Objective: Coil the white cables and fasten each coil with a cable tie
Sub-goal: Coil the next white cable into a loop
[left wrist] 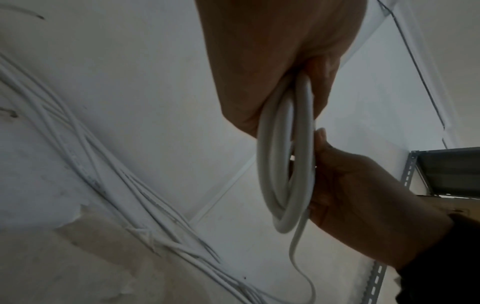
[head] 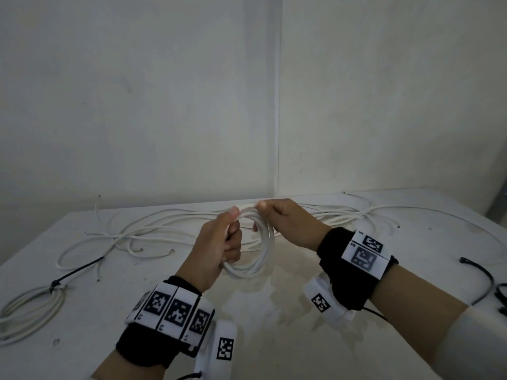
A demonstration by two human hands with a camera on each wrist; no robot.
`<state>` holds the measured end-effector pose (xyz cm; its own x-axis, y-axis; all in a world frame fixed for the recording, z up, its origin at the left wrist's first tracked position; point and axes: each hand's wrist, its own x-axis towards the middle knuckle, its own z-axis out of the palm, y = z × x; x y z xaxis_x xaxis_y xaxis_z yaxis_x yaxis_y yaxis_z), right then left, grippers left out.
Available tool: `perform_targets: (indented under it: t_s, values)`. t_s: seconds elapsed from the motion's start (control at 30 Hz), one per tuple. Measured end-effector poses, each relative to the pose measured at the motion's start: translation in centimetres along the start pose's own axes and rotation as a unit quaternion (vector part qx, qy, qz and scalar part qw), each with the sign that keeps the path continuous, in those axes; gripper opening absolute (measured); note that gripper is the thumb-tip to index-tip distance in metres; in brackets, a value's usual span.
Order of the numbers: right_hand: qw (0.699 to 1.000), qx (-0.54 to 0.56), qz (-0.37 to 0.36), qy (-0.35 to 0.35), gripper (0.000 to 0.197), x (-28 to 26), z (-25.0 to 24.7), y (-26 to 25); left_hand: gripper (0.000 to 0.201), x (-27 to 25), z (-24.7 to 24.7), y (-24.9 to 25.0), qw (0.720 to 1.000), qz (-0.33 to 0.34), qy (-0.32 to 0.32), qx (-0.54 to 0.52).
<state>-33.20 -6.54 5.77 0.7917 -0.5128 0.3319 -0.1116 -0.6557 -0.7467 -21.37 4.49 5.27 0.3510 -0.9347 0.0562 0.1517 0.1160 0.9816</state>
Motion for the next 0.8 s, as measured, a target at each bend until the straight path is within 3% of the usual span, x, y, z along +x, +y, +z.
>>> perform_targets:
  t_s: [0.17,0.37,0.53,0.67,0.8]
  values:
    - [0.996,0.080,0.033,-0.007,0.041,-0.4,0.4,-0.6,0.041,-0.2,0.1,-0.3,1.000,0.006,0.000,-0.027]
    - [0.998,-0.026,0.014,0.056,0.037,-0.2,0.7,-0.8,0.041,0.1,-0.2,0.5,0.997,0.014,-0.017,0.071]
    - [0.987,-0.147,0.020,0.057,0.032,-0.5,0.9,-1.1,0.042,0.1,-1.6,1.0,0.990,-0.018,-0.045,0.131]
    - [0.980,-0.192,0.016,0.042,0.029,-0.6,1.0,-1.3,0.043,0.1,-1.2,1.2,0.992,-0.050,-0.020,0.114]
    - [0.977,-0.208,0.017,0.035,0.030,-0.5,0.8,-1.6,0.048,0.0,0.1,0.9,0.985,-0.011,0.017,0.172]
